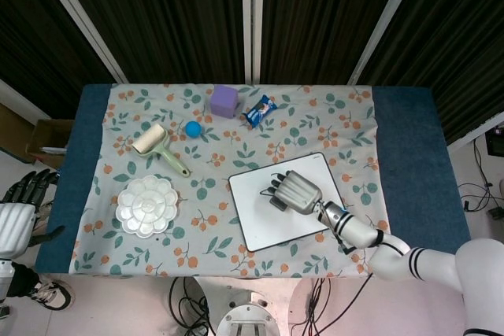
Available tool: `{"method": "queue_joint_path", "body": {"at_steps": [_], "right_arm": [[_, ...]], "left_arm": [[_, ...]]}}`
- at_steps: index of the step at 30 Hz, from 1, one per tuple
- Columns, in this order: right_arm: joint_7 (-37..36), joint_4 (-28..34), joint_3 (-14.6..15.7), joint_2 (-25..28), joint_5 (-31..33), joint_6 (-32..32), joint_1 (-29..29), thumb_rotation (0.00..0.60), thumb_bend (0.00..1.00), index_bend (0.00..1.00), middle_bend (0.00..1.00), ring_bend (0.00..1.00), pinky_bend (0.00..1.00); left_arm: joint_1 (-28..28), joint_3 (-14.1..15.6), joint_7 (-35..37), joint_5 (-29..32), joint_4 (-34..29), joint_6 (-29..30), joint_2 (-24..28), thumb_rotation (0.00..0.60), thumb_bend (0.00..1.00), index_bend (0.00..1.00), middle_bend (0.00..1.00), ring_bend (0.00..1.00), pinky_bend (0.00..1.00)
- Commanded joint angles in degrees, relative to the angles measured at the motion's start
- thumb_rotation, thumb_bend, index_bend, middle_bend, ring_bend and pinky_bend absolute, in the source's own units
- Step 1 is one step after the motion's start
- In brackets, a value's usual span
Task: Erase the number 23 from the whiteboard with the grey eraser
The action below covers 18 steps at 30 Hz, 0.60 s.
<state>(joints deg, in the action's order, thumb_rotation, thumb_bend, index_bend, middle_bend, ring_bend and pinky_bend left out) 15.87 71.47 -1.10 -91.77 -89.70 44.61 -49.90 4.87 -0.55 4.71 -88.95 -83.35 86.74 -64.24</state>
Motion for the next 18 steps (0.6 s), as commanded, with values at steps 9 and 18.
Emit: {"method": "queue_joint_path", "body": {"at_steps": [9, 18], "right_arm": [[2.76, -9.42, -5.13, -10.07, 3.42, -1.28, -4.33, 0.600, 0.34, 0.86, 0.71, 0.62, 0.52], [2.27, -12.44, -6.87, -12.62, 4.81, -2.37, -7.03, 0.600, 0.34, 0.87, 0.71, 0.62, 0.52]], "left_arm": [[0.50, -0.41, 0.71, -0.97, -0.72, 0.47, 0.14, 0.600, 0.00, 0.08, 0.07, 0.04, 0.16], [-0.05, -0.28, 0.82, -0.22, -0.69, 0.45, 0.91, 0.600, 0.00, 0.08, 0.07, 0.04, 0.16]]}}
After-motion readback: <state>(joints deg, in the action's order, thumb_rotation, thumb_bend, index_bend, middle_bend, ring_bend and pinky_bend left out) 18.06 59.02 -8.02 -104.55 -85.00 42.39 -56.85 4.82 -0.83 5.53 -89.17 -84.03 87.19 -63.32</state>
